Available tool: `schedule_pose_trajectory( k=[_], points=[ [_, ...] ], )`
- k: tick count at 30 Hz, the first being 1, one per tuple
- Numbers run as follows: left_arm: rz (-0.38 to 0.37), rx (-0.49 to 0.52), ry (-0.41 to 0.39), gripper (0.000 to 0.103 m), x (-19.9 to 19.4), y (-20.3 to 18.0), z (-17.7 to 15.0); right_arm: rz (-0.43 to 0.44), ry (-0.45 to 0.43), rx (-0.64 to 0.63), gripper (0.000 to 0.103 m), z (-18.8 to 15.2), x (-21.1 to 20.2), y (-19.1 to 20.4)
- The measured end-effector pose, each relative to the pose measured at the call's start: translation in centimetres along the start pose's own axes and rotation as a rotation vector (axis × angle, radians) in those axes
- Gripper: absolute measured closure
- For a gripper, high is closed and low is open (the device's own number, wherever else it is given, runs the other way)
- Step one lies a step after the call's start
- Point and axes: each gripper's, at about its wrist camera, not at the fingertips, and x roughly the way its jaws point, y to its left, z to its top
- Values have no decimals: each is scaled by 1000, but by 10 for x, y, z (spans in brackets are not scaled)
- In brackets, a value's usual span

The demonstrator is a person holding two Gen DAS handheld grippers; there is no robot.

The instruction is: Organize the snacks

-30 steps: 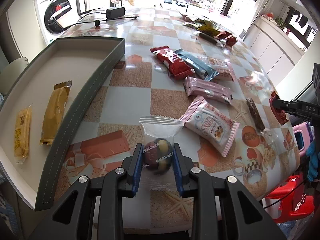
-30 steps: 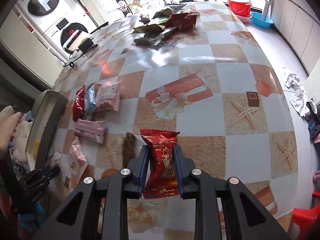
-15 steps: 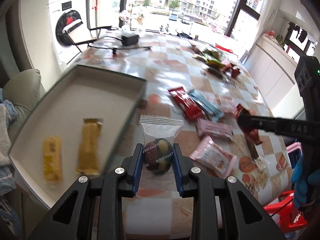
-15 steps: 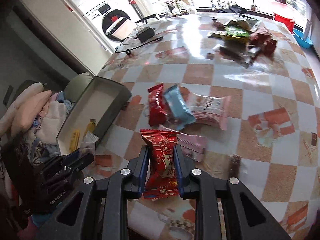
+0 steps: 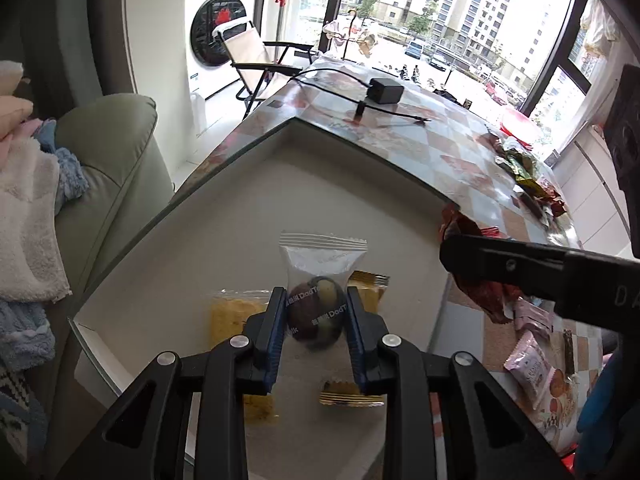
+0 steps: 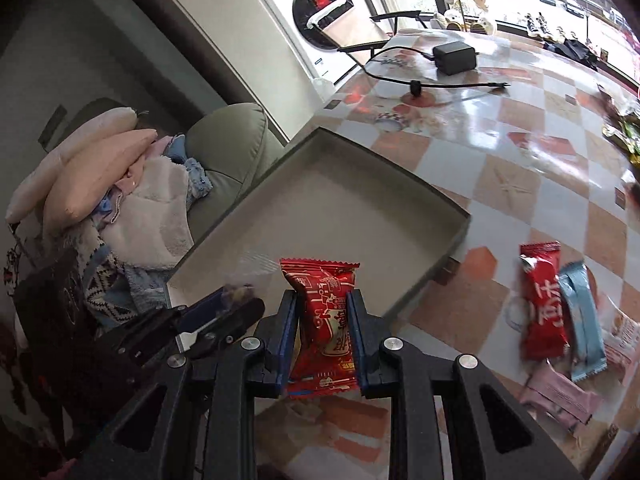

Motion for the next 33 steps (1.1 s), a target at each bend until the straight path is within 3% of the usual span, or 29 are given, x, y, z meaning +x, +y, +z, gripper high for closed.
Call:
schedule_pose_trajectory(
  k=[6,8,9,10,11,12,18,22,33],
  points=[
    [5,-34,34,68,15,19,-7,-9,62,-4,77,11,33,12],
    [5,-29,28,49,14,18,-7,-23,80,9,75,9,36,6],
    [17,-30,26,31,13,18,-7,-33,86,18,60,8,35,2],
    [26,-32,18,26,11,18,-8,-50,85,31,42,6,32,-3],
    [28,-33,12,26,9,18,-8,-71,72,43,10,3,27,-9],
    [24,-33,15,26,9,18,-8,-90,48,50,2,1,20,-15],
    [16,-6,18,26,3,2,-11,-254,16,68,2,-14,-15,-63],
    [1,52,5,25,-6,-25,-15,-365,-11,190,2,-21,-39,-114],
    [-113,341,69,23,-5,-148,-48,-520,-55,465,2,-41,-76,-230]
  ],
)
